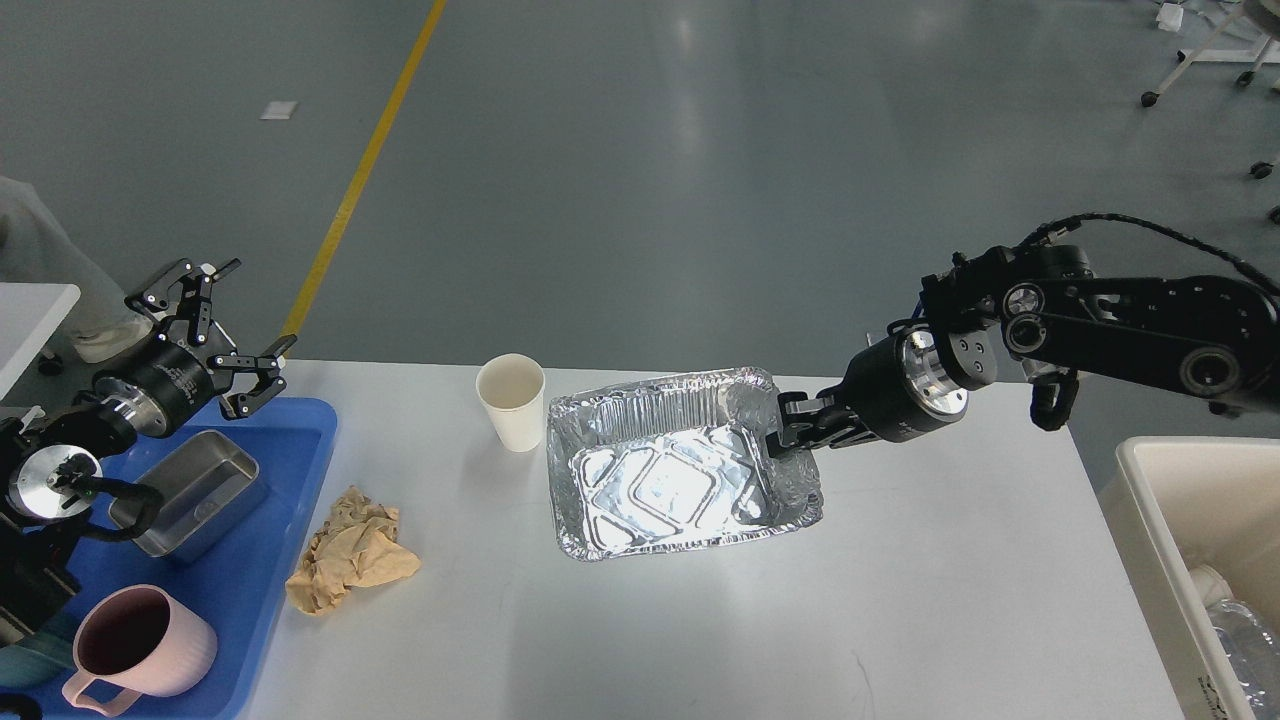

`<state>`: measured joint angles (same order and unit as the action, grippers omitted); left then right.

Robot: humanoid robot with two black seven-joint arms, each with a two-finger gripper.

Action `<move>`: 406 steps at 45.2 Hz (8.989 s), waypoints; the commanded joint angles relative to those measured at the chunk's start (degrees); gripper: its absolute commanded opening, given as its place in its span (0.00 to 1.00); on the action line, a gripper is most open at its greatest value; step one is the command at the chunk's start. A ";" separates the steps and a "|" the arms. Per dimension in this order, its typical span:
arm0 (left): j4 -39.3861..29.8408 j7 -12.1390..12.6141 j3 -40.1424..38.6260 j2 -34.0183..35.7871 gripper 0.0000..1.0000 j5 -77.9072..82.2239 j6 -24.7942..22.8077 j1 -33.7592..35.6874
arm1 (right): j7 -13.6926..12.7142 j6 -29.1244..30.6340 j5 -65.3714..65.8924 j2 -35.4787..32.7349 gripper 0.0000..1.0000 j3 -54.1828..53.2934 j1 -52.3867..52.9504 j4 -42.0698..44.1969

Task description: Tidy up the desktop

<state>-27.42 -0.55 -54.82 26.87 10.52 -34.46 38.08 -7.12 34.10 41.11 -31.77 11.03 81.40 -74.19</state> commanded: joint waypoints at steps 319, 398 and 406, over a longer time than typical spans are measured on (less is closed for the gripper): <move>-44.38 6.00 19.76 33.32 0.79 35.63 -1.75 10.97 | 0.09 -0.09 4.42 3.29 0.00 0.75 -4.23 7.39; -24.18 7.93 19.75 6.02 0.79 49.50 4.05 16.15 | 0.00 -0.09 4.42 3.12 0.00 0.31 -5.02 7.92; -20.83 7.93 25.02 -1.11 0.79 51.88 6.60 17.38 | 0.09 -0.09 4.51 2.85 0.00 0.40 -5.63 7.92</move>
<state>-50.18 7.37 -33.28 29.96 60.90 -29.34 54.76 -7.09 34.01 45.53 -28.78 11.38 76.14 -66.26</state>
